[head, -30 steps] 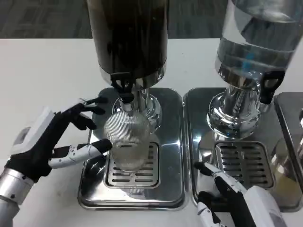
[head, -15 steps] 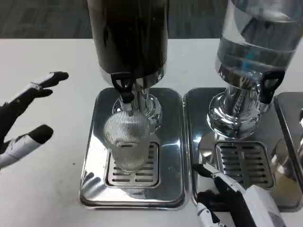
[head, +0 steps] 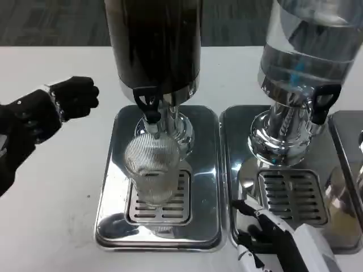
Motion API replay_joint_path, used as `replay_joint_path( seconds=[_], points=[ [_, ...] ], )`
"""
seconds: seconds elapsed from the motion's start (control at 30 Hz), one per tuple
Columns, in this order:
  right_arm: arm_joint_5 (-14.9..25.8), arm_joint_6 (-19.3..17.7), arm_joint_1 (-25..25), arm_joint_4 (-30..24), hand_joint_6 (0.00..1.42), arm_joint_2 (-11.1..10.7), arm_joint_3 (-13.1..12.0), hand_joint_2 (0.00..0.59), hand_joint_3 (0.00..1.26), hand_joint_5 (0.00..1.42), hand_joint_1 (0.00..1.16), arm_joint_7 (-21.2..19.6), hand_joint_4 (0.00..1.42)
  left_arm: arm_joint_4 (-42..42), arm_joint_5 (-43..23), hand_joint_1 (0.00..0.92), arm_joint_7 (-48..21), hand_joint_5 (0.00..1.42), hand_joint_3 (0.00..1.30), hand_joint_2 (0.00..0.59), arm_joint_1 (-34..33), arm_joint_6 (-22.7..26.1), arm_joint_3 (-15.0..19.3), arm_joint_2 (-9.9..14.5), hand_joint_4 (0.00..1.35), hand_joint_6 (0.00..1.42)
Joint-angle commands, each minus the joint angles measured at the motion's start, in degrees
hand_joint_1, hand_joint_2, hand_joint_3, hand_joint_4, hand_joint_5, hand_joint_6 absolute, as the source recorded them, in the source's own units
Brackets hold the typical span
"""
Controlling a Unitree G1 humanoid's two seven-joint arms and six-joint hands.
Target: Grasp the cup under the faucet to collect the drink, then remove the cup.
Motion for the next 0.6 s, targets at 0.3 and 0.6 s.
replay_joint_path(
  seconds=[0.3,0.6],
  points=[
    [0.7,-0.3,0.5,0.7,0.23,0.9,0.0,0.537,0.24,0.17,0.46,-0.6,0.21,-2.5,-6.1,0.0,-12.4,0.2,0.23,0.039,-7.2,25.5,5.7,-2.0,0.16,0.13],
    [0.6,-0.5,0.5,1.3,0.23,1.6,0.3,0.538,0.24,0.17,0.47,-1.2,0.22,-2.2,-5.0,0.0,-16.1,0.21,0.24,0.04,-10.8,33.6,7.0,-2.2,0.15,0.14]
  ],
)
